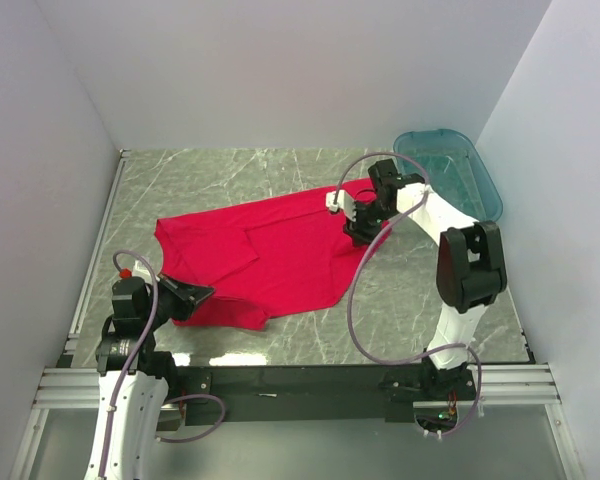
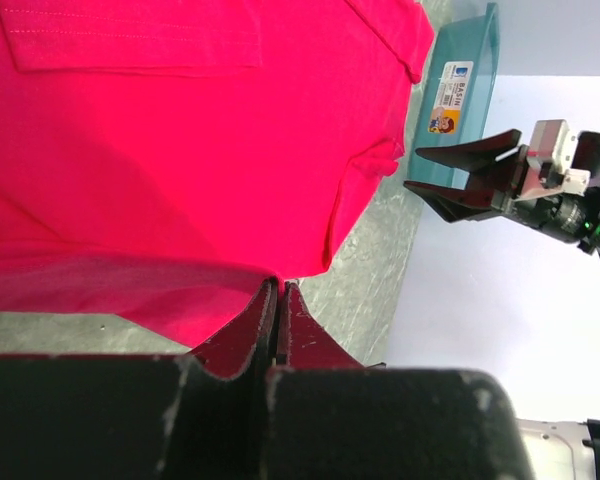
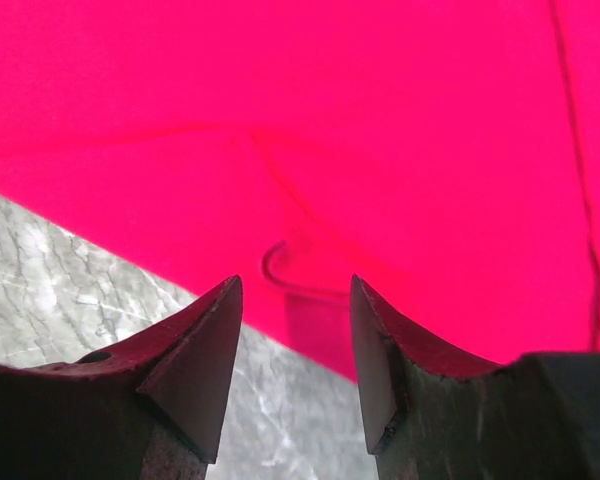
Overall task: Fold and stack the t-shirts
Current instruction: Fold the tshirt
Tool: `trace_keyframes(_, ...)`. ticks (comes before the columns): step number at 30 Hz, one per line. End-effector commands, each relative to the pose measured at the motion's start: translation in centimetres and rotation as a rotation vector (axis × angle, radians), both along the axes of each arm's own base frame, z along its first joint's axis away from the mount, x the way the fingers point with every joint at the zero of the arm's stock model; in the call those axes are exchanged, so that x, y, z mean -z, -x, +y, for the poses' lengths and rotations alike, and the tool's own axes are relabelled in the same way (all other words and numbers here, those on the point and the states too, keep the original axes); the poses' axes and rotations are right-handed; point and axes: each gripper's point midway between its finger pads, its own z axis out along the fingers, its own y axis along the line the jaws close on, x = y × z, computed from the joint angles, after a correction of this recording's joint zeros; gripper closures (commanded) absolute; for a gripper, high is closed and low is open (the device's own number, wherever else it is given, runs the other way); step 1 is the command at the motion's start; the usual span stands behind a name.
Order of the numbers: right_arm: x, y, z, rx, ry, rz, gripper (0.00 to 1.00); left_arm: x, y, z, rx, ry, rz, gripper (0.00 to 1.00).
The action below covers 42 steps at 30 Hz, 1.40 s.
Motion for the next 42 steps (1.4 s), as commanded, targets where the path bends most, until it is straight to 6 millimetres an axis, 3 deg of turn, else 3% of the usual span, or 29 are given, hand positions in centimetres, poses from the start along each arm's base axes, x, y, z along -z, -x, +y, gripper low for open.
trace_keyframes(1,-0.5,0.3,1.4,-0.098,-0.048,0.013,0.46,-1.6,-0.2,0.1,0.007,-0.02,-0.057,0.99)
trace_keyframes(14,0.5,0.0,2.5,-0.09,-0.073,0.043,0.5,-1.7,-0.1,0.1,0.006,-0.017,-0.058,0.99)
trace_keyframes(20,0.5,-0.5,2.9,-0.083,-0.084,0.06,0.57,-2.0,0.0,0.1,0.005,-0.021,-0.061,0.99)
trace_keyframes(23,0.4,-0.4,3.1,-0.085,-0.087,0.073,0.7,-2.2,0.0,0.2,0.001,-0.025,-0.068,0.99)
trace_keyframes(28,0.1,0.6,2.7,-0.092,-0.084,0.08,0.99,-3.4,-0.4,0.6,-0.019,-0.04,-0.092,0.99)
trace_keyframes(29,0.1,0.6,2.6,-0.091,-0.084,0.076,1.0,-3.6,-0.5,0.6,-0.019,-0.042,-0.098,0.99)
trace_keyframes(35,-1.0,1.0,2.6,-0.088,-0.107,0.055,1.0,-4.6,-1.2,0.6,-0.013,-0.054,-0.111,0.99)
trace_keyframes(36,-1.2,0.9,2.6,-0.065,-0.108,0.057,0.88,-4.7,-1.2,0.7,-0.014,-0.055,-0.112,0.99)
trace_keyframes(39,-1.1,0.3,2.6,-0.027,-0.106,0.061,0.67,-4.8,-1.2,0.6,-0.012,-0.053,-0.114,0.99)
trace_keyframes(42,-1.2,-0.2,2.7,-0.016,-0.111,0.057,0.63,-4.8,-1.1,0.6,-0.014,-0.052,-0.114,0.99)
